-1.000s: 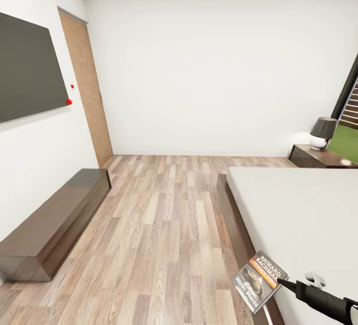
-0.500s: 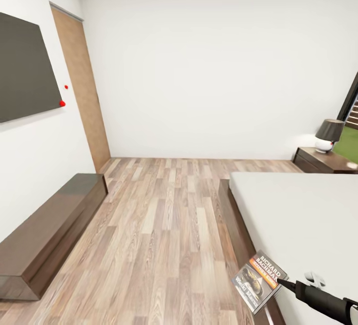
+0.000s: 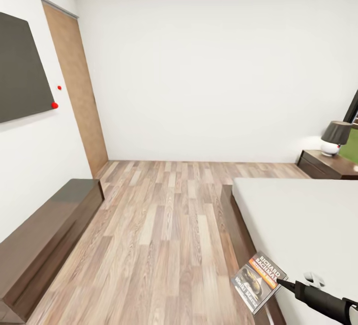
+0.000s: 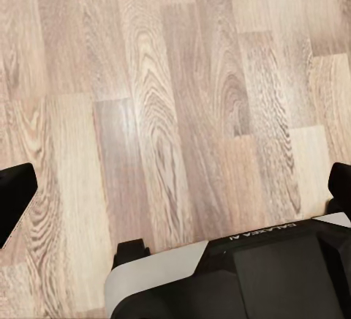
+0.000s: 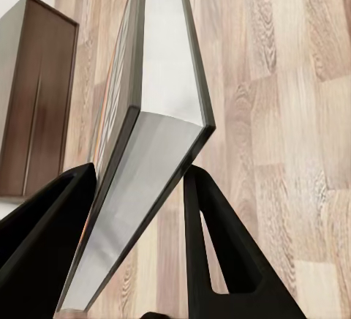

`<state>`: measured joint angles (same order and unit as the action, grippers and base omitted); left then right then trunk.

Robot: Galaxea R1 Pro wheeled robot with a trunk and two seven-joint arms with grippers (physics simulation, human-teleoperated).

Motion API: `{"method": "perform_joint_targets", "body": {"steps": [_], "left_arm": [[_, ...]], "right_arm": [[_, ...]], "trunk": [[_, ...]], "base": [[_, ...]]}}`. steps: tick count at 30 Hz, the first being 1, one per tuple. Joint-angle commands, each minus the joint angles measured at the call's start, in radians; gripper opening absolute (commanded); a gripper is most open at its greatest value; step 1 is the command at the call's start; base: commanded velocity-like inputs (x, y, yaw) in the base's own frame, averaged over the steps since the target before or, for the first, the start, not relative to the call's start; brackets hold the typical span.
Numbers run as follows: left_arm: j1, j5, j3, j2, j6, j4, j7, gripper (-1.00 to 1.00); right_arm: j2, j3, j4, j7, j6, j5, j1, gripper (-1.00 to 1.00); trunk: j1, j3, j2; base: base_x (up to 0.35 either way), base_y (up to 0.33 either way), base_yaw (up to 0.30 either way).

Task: In the bedroom, move the book from the bed onto either nightstand, and place the two sandals side by side next to the bed.

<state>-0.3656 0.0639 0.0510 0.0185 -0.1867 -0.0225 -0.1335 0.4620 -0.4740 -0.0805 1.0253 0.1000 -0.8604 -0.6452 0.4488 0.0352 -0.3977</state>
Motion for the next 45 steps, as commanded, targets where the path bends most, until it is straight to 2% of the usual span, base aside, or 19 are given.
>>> {"method": "perform_joint_targets", "body": {"steps": [1, 45], "left_arm": [[-0.001, 0.007, 0.004, 0.000, -0.005, 0.001, 0.002, 1.00], [-0.001, 0.007, 0.004, 0.000, -0.005, 0.001, 0.002, 1.00]], "right_arm": [[0.000, -0.001, -0.002, 0.006, 0.010, -0.011, -0.002, -1.00], [0.000, 0.000, -0.002, 0.006, 0.010, -0.011, -0.002, -1.00]], "trunk": [[0.001, 0.002, -0.002], [0.001, 0.002, -0.002]], "base": [[0.328, 0.000, 0.000], [0.322, 0.000, 0.000]]}}
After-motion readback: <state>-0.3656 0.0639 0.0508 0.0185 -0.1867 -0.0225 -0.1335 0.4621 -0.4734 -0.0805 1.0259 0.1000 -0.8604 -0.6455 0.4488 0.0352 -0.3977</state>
